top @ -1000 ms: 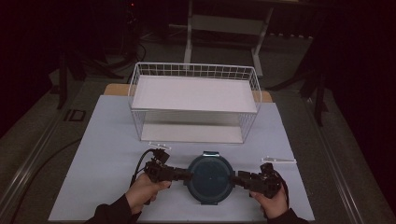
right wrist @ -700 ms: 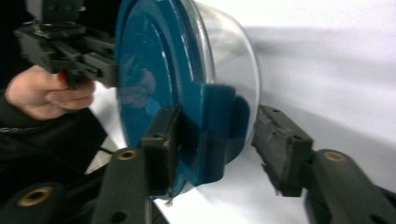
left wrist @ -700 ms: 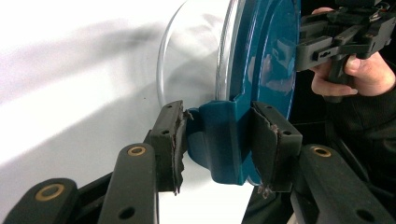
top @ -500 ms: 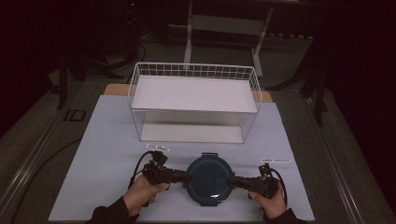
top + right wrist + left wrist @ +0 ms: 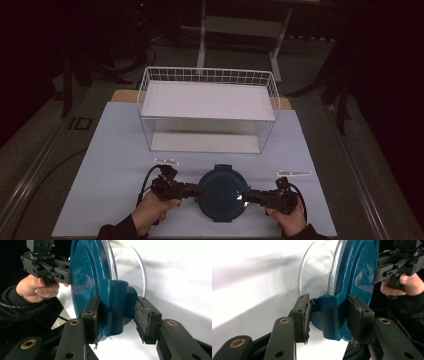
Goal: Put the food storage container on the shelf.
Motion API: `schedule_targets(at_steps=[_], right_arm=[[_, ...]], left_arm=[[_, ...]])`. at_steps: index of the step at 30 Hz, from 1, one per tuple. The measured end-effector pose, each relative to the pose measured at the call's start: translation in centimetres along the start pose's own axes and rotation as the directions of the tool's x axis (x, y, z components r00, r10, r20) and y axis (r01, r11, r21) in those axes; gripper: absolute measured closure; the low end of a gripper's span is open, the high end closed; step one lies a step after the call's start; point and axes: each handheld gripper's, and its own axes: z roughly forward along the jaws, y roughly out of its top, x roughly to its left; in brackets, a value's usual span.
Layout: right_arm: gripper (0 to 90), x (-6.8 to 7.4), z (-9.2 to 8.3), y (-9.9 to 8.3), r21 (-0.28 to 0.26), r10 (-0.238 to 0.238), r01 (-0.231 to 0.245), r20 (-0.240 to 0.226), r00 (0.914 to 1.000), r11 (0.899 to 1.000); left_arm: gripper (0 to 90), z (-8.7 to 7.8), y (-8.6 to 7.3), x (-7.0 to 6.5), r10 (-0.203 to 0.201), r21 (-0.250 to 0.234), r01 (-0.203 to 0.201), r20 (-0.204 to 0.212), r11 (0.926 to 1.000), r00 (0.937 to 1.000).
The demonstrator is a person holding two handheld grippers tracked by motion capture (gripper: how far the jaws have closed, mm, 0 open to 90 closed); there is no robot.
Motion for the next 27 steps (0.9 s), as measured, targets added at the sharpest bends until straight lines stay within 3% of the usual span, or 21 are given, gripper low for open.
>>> schedule_targets(at_steps=[4, 12, 16, 23, 27], right_arm=[[57.0, 0.1, -0.1, 0.2, -0.005, -0.007, 0.007, -0.002, 1.0, 1.0], [57.0, 0.8, -0.1, 1.9, -0.044, -0.06, 0.06, -0.005, 0.9982, 0.997], [57.0, 1.3, 0.2, 3.4, -0.052, -0.098, 0.098, -0.008, 0.9951, 0.994], [57.0, 1.1, 1.4, 5.9, -0.083, -0.153, 0.151, -0.021, 0.988, 0.985], [57.0, 0.9, 1.9, 7.3, -0.095, -0.19, 0.187, -0.024, 0.9815, 0.978]], left_arm=[[56.2, -0.1, -0.1, -0.4, 0.005, -0.007, -0.005, -0.01, 1.0, 0.9999], [56.2, -1.6, 1.3, -0.8, 0.068, -0.059, -0.07, -0.04, 0.9958, 0.9969], [56.1, -2.6, 2.1, -0.7, 0.075, -0.094, -0.08, -0.058, 0.9924, 0.9955], [56.2, -3.9, 3.9, 0.1, 0.112, -0.142, -0.126, -0.103, 0.9818, 0.9884], [56.3, -4.3, 4.8, 0.6, 0.115, -0.162, -0.132, -0.114, 0.9779, 0.9869]])
